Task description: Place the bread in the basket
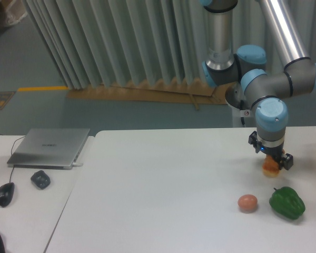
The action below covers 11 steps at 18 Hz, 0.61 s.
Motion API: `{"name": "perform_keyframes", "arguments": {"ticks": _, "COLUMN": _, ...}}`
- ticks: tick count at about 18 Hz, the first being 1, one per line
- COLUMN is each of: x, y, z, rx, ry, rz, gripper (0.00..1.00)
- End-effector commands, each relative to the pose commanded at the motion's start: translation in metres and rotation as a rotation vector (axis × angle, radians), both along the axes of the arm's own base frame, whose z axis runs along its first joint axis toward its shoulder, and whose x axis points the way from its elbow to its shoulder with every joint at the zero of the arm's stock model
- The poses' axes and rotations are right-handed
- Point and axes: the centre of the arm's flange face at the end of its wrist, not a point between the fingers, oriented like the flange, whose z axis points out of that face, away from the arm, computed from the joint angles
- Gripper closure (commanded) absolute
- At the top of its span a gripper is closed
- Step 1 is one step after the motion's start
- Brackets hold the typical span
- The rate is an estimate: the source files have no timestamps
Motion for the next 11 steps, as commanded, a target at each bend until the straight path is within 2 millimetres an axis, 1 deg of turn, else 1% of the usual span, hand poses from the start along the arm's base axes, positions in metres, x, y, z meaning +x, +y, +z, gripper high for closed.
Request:
{"name": "perform_keyframes", "arguments": {"ticks": 1, "x": -0.0004, "y": -0.0004, "z": 0.0001, "rx": -0.005, "ry": 0.004, "rz": -0.002, "gripper": 0.09}}
{"name": "perform_keyframes", "arguments": {"ticks": 2, "x": -0.0011, "y": -0.0005, "z": 0.0008, "rx": -0.007, "ry": 0.007, "rz": -0.004, "gripper": 0.22}}
{"name": "perform_keyframes", "arguments": {"ticks": 5, "x": -0.0018, "y": 0.0001, "z": 0.0020, "rx": -0.005, "ry": 0.010, "rz": -0.004, "gripper": 0.43}}
{"name": "perform_keyframes", "arguments": {"ticks": 6, "x": -0.0051, "y": 0.0018, "z": 0.0078, "rx": 0.003, "ry": 0.019, "rz": -0.004, "gripper": 0.50}}
{"name": "perform_keyframes", "arguments": {"ticks": 7, "x": -0.0048, "y": 0.0022, "z": 0.0071, "rx": 0.000, "ry": 0.020, "rz": -0.005, "gripper": 0.56}}
{"name": "perform_keyframes", "arguments": {"ticks": 9, "x": -0.0044, "y": 0.0023, "z": 0.0069, "rx": 0.001, "ry": 0.017, "rz": -0.004, "gripper": 0.56}}
{"name": "perform_keyframes", "arguments": {"ticks": 10, "x": -0.0049, "y": 0.0025, "z": 0.0076, "rx": 0.001, "ry": 0.019, "rz": -0.005, "gripper": 0.58}}
{"name": "perform_keyframes", "arguments": {"ticks": 11, "x": -0.0055, "y": 0.0032, "z": 0.0088, "rx": 0.004, "ry": 0.021, "rz": -0.003, "gripper": 0.65}}
